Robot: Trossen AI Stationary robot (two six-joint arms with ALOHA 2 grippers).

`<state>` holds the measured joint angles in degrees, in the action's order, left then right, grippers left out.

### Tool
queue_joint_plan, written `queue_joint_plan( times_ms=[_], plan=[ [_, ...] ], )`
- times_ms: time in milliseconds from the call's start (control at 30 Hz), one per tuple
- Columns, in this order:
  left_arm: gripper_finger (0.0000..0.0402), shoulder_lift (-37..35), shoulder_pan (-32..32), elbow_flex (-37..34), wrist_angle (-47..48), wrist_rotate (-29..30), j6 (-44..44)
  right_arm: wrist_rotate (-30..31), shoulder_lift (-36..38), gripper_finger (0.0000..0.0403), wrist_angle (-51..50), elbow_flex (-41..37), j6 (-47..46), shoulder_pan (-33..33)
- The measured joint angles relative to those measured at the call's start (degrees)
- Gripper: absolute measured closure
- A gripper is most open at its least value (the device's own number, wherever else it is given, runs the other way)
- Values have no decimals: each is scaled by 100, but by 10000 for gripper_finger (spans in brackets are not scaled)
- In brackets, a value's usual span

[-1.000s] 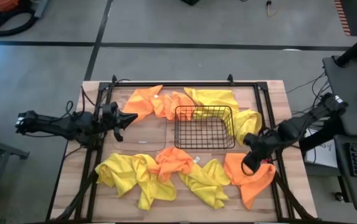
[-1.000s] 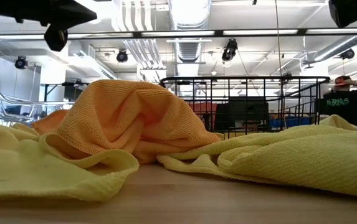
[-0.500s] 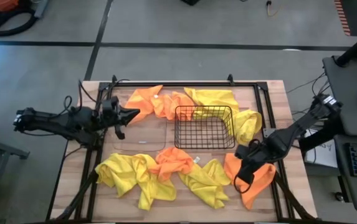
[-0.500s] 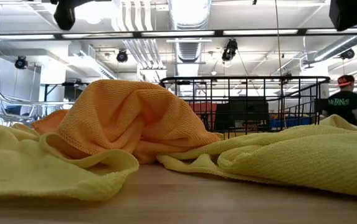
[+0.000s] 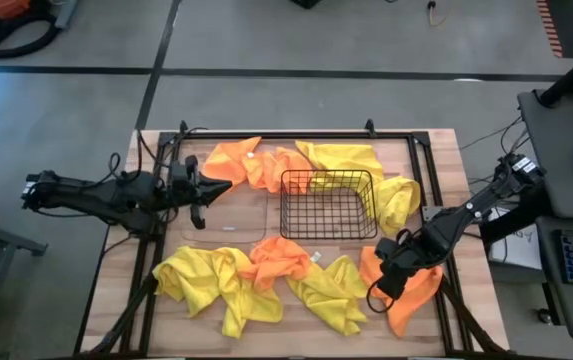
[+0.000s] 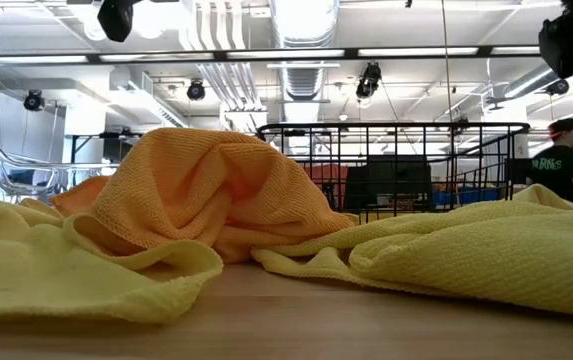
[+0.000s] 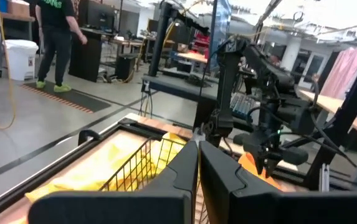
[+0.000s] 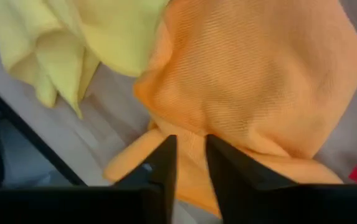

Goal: Sort microfiber towel by color & place in baskets
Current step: Put the orange towel into the black wire basket

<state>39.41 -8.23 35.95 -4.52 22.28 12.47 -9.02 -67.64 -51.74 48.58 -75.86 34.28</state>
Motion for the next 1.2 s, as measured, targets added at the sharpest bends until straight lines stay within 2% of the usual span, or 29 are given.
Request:
queue_joint_plan(
  times_ms=[167, 267, 367, 500, 700, 933, 1067, 1200],
  plan=[
    [402, 64, 0, -23, 1, -15, 18, 1, -127, 204, -74, 4, -31, -2],
    [402, 75, 0, -31, 1, -15, 20, 38, -294, 162, -179, -1, -24, -2],
    [402, 79, 0, -31, 0, -45, 22, 62, -603, 139, -225, -69, 1, 12],
    [402, 67, 0, -31, -2, -50, 22, 128, -1107, 135, -88, -107, 191, 95],
    [402, 71, 0, -31, -2, -50, 63, 162, -1611, 184, 429, -107, 467, 98],
    [402, 73, 0, -31, 4, -80, 147, 117, -2049, 297, 451, -98, 458, 109],
    [402, 73, 0, -31, 22, -81, 208, -19, -1923, 374, 261, -111, 383, 135],
    [402, 75, 0, -33, 135, -83, 324, -1, -1450, 388, -363, 39, 200, 214]
  ],
)
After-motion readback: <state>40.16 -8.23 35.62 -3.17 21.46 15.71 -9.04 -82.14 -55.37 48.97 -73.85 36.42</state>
